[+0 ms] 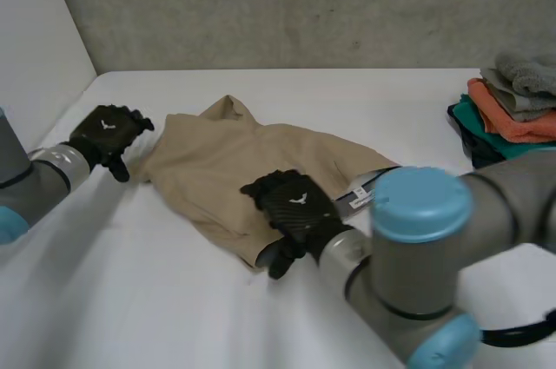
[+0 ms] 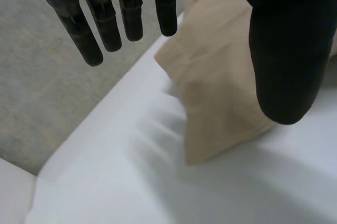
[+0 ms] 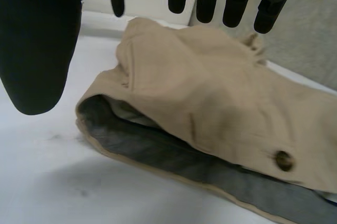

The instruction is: Fold the laundry.

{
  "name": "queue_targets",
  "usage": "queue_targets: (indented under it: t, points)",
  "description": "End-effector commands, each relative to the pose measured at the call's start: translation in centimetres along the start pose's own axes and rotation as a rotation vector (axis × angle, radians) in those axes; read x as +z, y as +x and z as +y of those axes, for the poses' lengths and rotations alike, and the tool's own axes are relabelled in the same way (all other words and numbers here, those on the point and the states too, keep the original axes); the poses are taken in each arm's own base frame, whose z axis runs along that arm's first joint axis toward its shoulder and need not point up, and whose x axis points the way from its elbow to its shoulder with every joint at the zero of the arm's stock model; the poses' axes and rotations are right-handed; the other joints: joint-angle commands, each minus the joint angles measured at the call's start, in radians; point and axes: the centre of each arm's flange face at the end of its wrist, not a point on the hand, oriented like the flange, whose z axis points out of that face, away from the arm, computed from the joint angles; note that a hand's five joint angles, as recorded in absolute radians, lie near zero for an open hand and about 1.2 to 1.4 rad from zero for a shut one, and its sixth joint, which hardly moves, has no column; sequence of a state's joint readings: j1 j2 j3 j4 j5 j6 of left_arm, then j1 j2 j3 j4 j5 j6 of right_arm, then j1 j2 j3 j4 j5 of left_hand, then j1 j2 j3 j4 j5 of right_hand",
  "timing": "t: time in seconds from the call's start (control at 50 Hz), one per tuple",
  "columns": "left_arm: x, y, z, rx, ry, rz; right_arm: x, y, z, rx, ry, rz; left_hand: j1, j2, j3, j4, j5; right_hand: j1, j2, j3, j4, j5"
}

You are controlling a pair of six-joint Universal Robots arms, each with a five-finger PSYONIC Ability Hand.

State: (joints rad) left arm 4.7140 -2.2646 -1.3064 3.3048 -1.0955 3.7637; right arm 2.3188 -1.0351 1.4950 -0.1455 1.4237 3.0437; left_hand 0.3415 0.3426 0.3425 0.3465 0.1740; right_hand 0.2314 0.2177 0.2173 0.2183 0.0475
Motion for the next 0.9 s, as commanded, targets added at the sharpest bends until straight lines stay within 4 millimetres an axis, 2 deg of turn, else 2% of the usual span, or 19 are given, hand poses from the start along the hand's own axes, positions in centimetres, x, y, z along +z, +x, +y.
queue_targets:
  t: [0.02,0.1,0.14,0.2,0.24,0.28,0.32,0.4,0.44,0.46,0.54,0.58,0.6,0.62,0.66,0.7,0.76,0.84,0.9]
  points:
    - [0.6,2.5,0.7,-0.014,-0.012,0.055,3.2,-1.6,2.4,-0.019,-0.03,-0.023,0.145,0.144,0.144,0.14,0.138,0.015,0.028,0.029,0.028,0.024]
    - [1.0,3.7,1.0,-0.011,-0.016,0.076,3.9,-1.7,3.4,-0.019,-0.049,-0.006,0.35,0.349,0.349,0.345,0.343,0.152,0.166,0.166,0.165,0.162]
    - [1.3,4.0,1.1,-0.009,-0.014,0.078,4.1,-1.7,3.5,-0.027,-0.045,-0.001,0.634,0.633,0.633,0.629,0.627,0.276,0.289,0.29,0.289,0.285]
    - [1.6,3.9,0.7,-0.002,-0.001,0.061,4.5,-1.7,3.3,-0.025,-0.012,0.004,0.945,0.944,0.944,0.94,0.938,0.879,0.892,0.893,0.892,0.888]
    - [1.8,4.0,0.6,0.007,0.01,0.05,4.6,-1.3,2.5,-0.026,0.03,0.031,1.055,1.054,1.054,1.05,1.048,1.164,1.178,1.178,1.177,1.173]
    - [1.9,4.2,0.4,0.019,0.017,0.028,4.5,-0.7,1.8,-0.027,0.058,0.064,1.055,1.054,1.054,1.05,1.048,1.165,1.179,1.179,1.178,1.174]
    - [1.7,4.4,-0.3,0.023,0.024,0.011,3.7,-0.1,-0.7,-0.039,0.121,0.109,1.055,1.054,1.054,1.05,1.048,1.165,1.179,1.179,1.178,1.174]
    - [0.2,3.8,-4.3,0.046,0.093,-0.023,1.2,1.2,-5.8,-0.057,0.236,0.178,1.055,1.054,1.054,1.05,1.048,1.165,1.179,1.179,1.178,1.174]
    - [-1.4,3.7,-7.4,0.047,0.159,-0.038,0.2,3.0,-7.7,-0.072,0.279,0.225,1.055,1.054,1.054,1.05,1.048,1.165,1.179,1.179,1.178,1.174]
    - [-2.0,3.5,-8.3,0.043,0.18,-0.042,-0.9,4.9,-9.3,-0.111,0.301,0.279,1.055,1.054,1.054,1.05,1.048,1.165,1.179,1.179,1.178,1.174]
    - [-5.9,2.8,-14.6,-0.02,0.326,-0.072,-4.1,8.4,-12.9,-0.236,0.311,0.389,1.055,1.054,1.054,1.05,1.048,1.165,1.179,1.179,1.178,1.174]
    - [-7.5,2.5,-16.7,-0.055,0.377,-0.077,-5.6,9.4,-14.8,-0.289,0.327,0.431,1.055,1.054,1.054,1.05,1.048,1.165,1.179,1.179,1.178,1.174]
    - [-8.3,2.5,-17.6,-0.074,0.403,-0.077,-7.0,10.2,-16.5,-0.328,0.341,0.468,1.055,1.054,1.054,1.05,1.048,1.165,1.179,1.179,1.178,1.174]
    - [-10.0,2.5,-19.3,-0.107,0.454,-0.075,-7.7,10.7,-17.2,-0.347,0.347,0.49,1.055,1.054,1.054,1.05,1.048,1.165,1.179,1.179,1.178,1.174]
    - [-11.7,2.4,-21.0,-0.135,0.507,-0.072,-9.1,12.0,-18.7,-0.382,0.347,0.547,1.055,1.054,1.054,1.05,1.048,1.165,1.179,1.179,1.178,1.174]
    - [-13.8,2.8,-22.8,-0.163,0.564,-0.056,-9.5,13.0,-19.1,-0.385,0.331,0.57,1.055,1.054,1.054,1.05,1.048,1.165,1.179,1.179,1.178,1.174]
    - [-15.1,3.2,-23.2,-0.179,0.572,-0.042,-10.1,14.0,-19.3,-0.385,0.295,0.583,1.055,1.054,1.054,1.05,1.048,1.165,1.179,1.179,1.178,1.174]
    - [-14.9,4.3,-22.4,-0.198,0.519,-0.002,-9.4,14.8,-18.1,-0.371,0.231,0.561,1.055,1.054,1.054,1.05,1.048,1.165,1.179,1.179,1.178,1.174]
    - [-13.2,6.2,-21.0,-0.213,0.448,0.063,-7.8,16.0,-16.0,-0.35,0.152,0.547,1.055,1.054,1.054,1.05,1.048,1.165,1.179,1.179,1.178,1.174]
